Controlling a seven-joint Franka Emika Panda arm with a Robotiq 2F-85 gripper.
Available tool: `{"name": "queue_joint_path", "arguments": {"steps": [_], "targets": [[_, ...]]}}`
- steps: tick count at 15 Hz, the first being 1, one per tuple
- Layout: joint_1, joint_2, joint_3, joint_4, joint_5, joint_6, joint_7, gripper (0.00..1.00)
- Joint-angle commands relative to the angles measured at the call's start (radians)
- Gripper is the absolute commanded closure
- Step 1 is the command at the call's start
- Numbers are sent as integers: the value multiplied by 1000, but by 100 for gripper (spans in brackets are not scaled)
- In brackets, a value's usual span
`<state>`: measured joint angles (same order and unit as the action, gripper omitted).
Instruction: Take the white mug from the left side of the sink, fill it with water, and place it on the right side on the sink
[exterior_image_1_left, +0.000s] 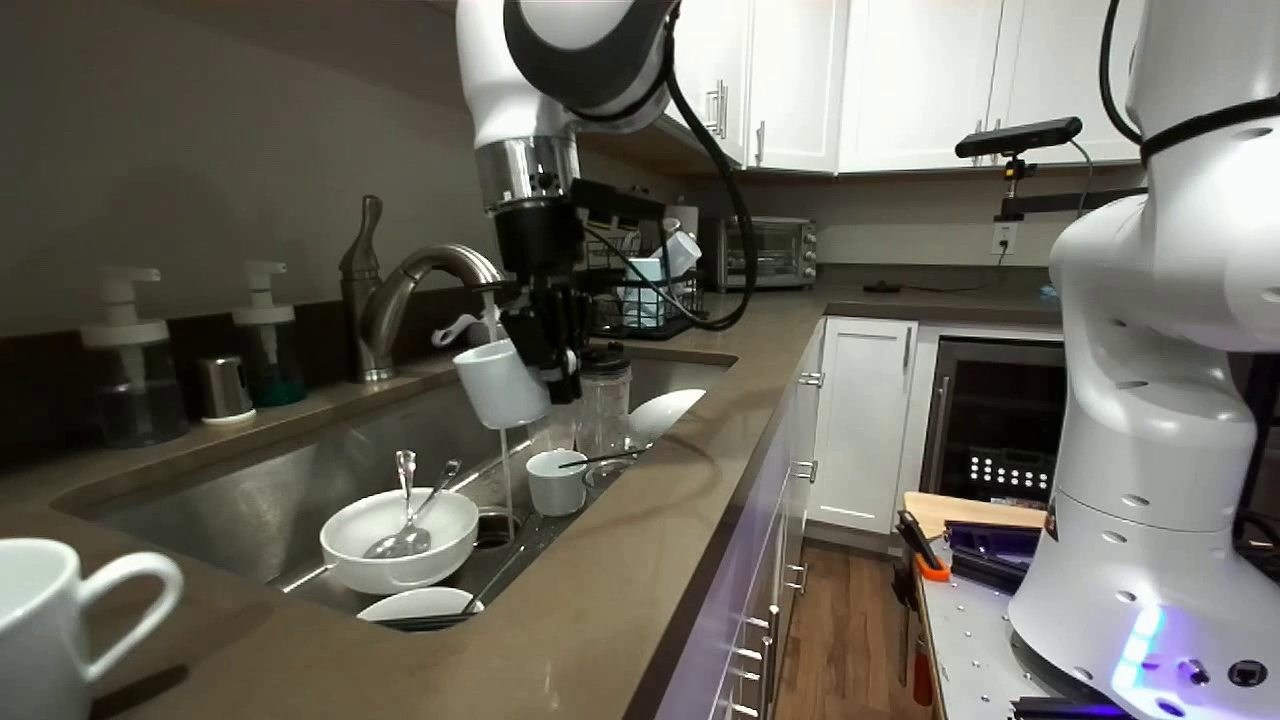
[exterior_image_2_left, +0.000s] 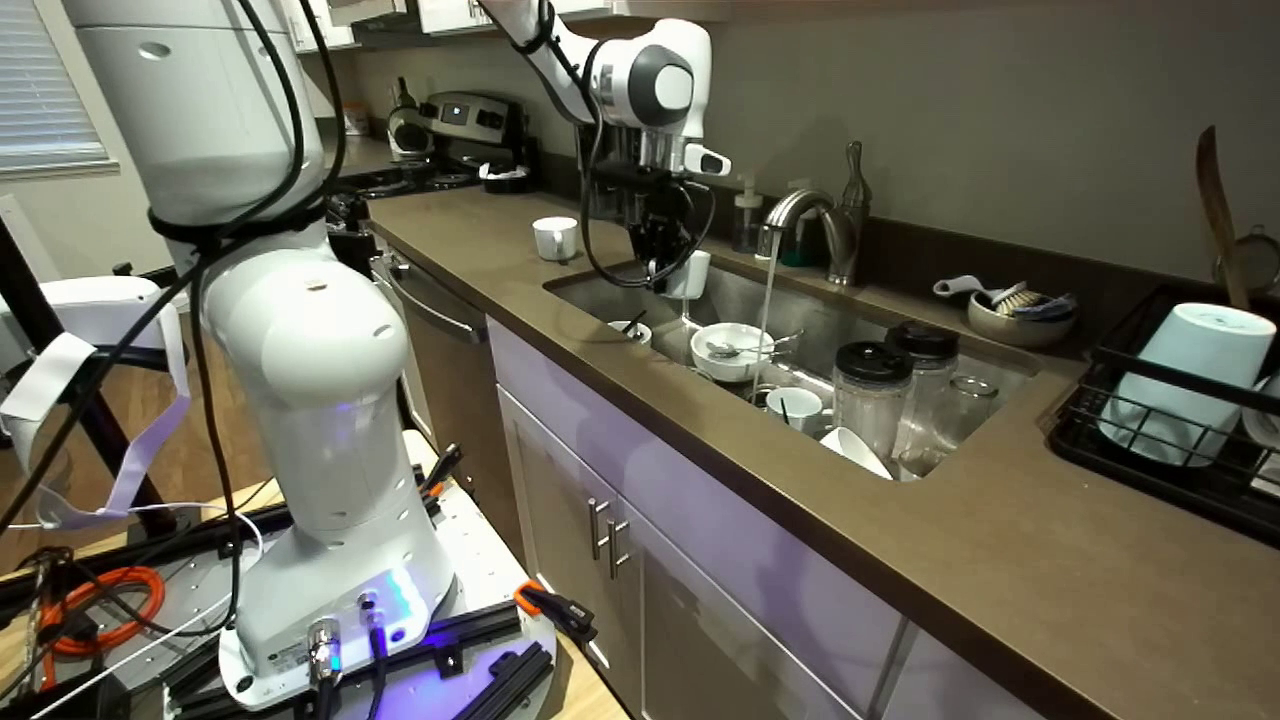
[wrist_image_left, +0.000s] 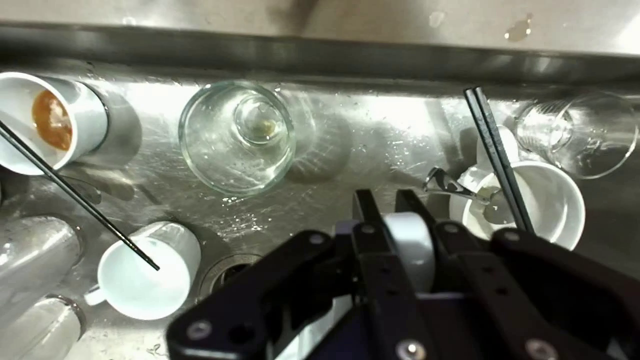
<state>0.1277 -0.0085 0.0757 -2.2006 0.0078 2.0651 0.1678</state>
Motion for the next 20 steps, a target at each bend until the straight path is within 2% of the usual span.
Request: {"name": "queue_joint_path", "arguments": {"steps": [1,11,20], "targets": [[-24,-61,-1,-68,-13,27,31,93],[-79,-35,-47,-30,-35,-4,11,93],[-93,17,-69,54,-80,-11,-3,93]]}}
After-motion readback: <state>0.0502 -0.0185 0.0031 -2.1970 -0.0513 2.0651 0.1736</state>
